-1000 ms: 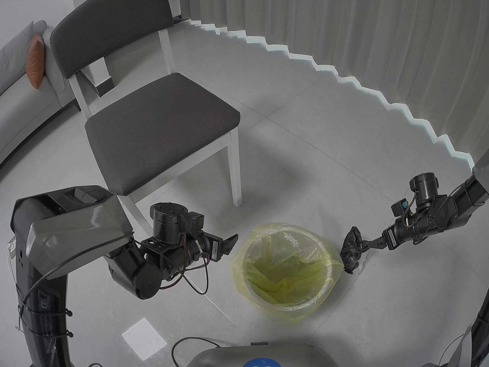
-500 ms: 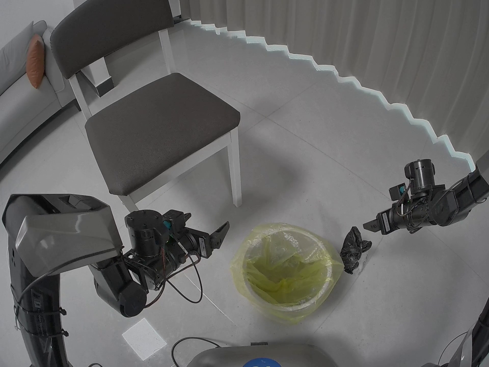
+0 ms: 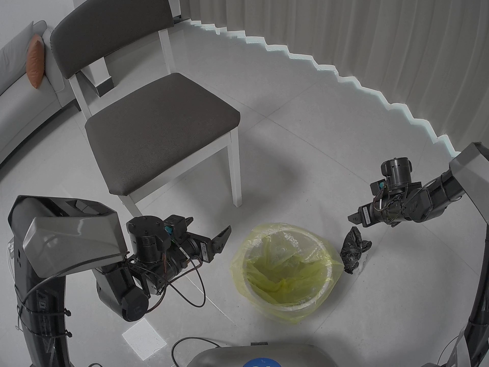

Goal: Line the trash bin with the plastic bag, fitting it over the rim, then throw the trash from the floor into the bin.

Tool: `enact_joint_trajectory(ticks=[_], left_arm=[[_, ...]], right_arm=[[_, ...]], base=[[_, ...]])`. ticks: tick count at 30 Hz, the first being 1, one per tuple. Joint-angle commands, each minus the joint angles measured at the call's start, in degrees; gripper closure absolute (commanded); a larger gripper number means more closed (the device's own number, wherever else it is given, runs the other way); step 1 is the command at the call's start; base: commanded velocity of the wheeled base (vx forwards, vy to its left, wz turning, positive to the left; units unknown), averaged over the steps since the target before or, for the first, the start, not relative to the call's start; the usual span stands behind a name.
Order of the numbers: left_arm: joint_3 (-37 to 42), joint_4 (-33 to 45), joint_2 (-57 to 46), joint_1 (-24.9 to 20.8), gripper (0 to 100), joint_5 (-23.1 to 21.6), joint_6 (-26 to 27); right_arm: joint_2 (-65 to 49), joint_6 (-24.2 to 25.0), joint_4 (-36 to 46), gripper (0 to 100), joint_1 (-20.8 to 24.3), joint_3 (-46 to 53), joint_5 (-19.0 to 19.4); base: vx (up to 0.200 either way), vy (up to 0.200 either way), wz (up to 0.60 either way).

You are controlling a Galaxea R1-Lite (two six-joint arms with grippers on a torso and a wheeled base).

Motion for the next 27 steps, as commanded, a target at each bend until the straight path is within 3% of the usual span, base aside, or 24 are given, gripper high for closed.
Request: enact_joint_trajectory(ticks=[1,27], left_arm=[[0.59,-0.15,-0.35,-0.13,0,0.08,0.03],[1.91,-0.15,-1.23,-0.74,0,0.08,0.03]], right_arm=[[6.64,0.03,0.51,0,-0.1,-4.75,-0.21],[23.6,4.07,2.88,0,-3.62,-20.75,-1.27]], base=[[0.0,0.0,0.0],[0.0,0.0,0.0]])
